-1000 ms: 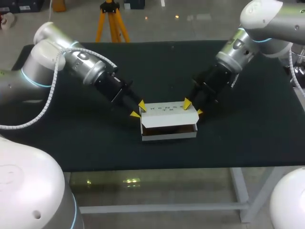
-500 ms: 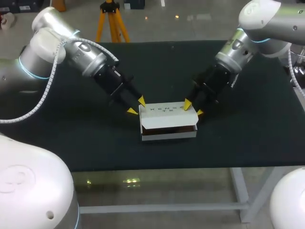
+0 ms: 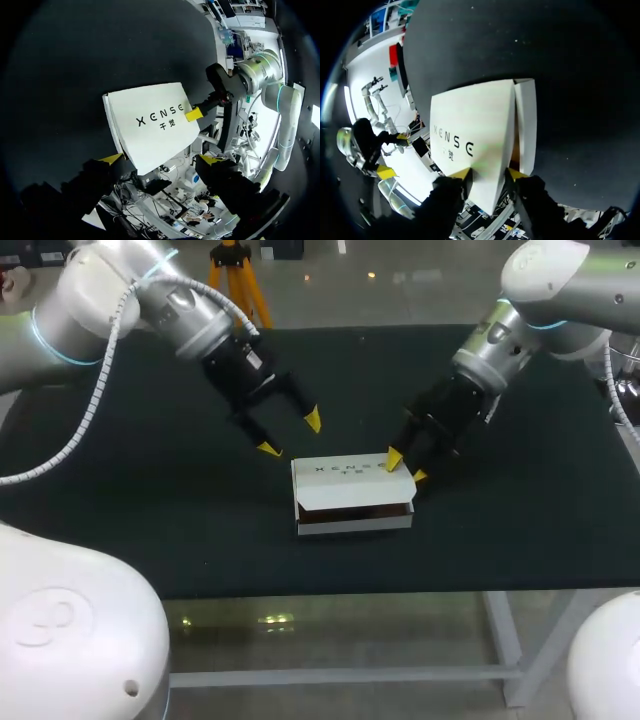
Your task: Assemble the packaging by folding the flat box into shape, placing the metal phone stand inside, and closing the box properly
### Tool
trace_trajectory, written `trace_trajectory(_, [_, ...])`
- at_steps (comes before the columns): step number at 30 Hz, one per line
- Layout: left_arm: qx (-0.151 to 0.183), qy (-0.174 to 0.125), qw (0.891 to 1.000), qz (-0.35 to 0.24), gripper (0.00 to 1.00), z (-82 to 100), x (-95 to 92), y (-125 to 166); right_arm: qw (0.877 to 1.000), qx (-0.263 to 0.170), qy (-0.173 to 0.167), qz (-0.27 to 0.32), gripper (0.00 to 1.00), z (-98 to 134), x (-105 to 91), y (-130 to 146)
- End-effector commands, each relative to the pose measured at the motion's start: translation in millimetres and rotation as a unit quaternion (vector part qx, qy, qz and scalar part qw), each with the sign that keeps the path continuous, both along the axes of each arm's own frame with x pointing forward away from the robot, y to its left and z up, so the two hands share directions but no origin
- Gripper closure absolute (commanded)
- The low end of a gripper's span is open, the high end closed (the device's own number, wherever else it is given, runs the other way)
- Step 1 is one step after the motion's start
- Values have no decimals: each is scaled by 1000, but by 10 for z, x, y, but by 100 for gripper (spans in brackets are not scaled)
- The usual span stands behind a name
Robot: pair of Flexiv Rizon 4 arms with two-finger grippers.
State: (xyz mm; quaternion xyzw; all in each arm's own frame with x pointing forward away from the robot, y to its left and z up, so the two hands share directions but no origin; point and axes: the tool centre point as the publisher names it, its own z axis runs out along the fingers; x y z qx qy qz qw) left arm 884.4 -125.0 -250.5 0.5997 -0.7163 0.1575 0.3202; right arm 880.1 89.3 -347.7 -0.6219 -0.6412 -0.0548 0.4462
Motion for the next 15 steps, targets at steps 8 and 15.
trace_trajectory(8, [78,-191,962,-178,0,318,-52,-179,1000,0,2,0,52,-1,28,12])
trace_trajectory(15, [91,-259,928,-252,0,415,-132,-261,1000,0,2,0,52,-1,28,12])
